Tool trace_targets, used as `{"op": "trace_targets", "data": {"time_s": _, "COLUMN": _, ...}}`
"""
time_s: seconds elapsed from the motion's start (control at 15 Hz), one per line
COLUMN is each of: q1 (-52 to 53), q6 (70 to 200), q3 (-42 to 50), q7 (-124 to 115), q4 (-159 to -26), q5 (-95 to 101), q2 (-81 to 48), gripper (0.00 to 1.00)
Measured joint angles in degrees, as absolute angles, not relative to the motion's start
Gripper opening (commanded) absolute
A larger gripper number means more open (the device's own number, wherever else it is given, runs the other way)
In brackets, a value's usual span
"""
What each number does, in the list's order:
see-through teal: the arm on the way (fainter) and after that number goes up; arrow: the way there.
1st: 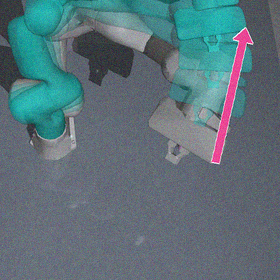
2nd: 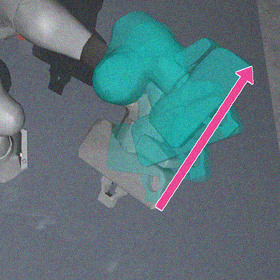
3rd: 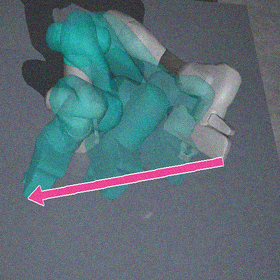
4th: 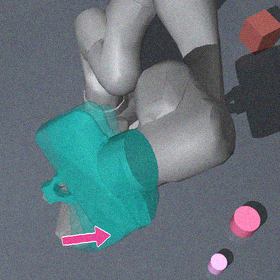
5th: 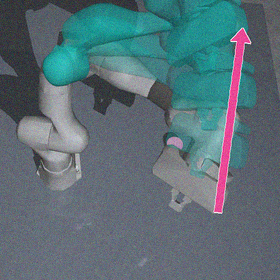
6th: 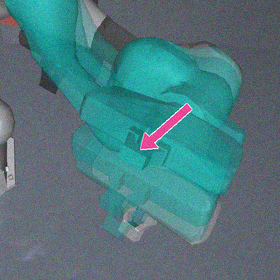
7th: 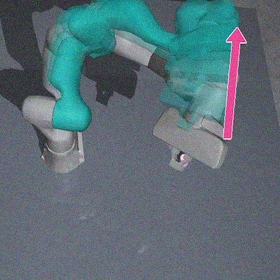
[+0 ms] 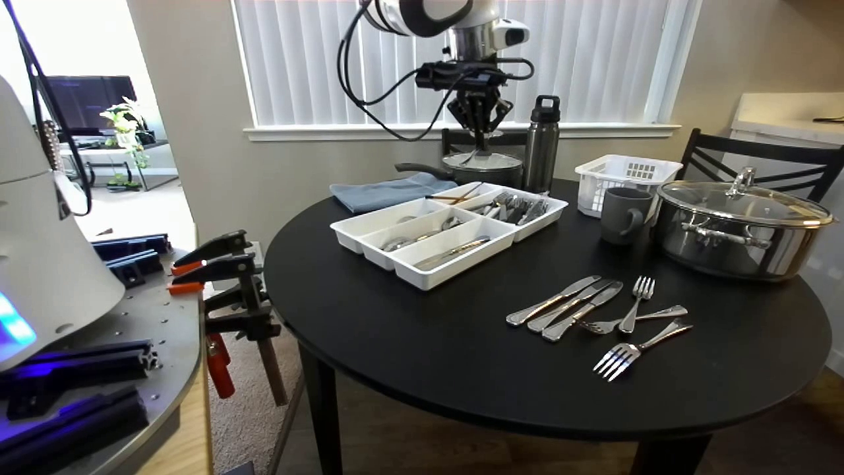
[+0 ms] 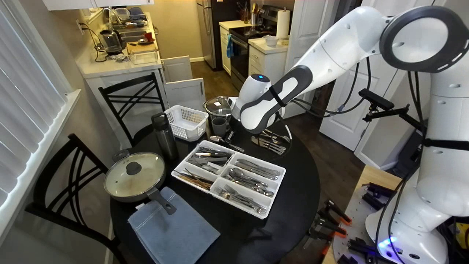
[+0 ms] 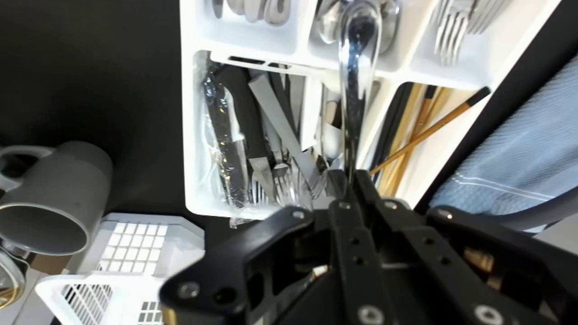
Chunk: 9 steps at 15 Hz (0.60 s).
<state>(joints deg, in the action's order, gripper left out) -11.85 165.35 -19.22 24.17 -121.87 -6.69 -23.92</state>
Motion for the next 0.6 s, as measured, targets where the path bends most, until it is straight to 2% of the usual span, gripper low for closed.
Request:
{"op": "trace_targets", "data": {"time_s": 0.27, "q1": -18.2, "q6": 166.1, "q3": -27.8, "q7": 30.4, "q4": -129.9, "q5": -14.2, "q2": -18.8, "gripper": 0.01}}
{"op": "trace_targets", "data": {"time_s": 0.4, "q1": -17.4, "q6": 164.9, "q3": -26.9, "q7": 29.7, "q4": -131.4, "q5": -15.1, "q2": -18.4, "gripper": 0.01}}
{"op": "trace_targets", "data": {"time_s": 0.6, "q1": -12.5, "q6": 161.9, "q3": -20.0, "q7": 25.6, "q4": -132.6, "q5": -13.1, "q2": -19.0, "gripper": 0.01}}
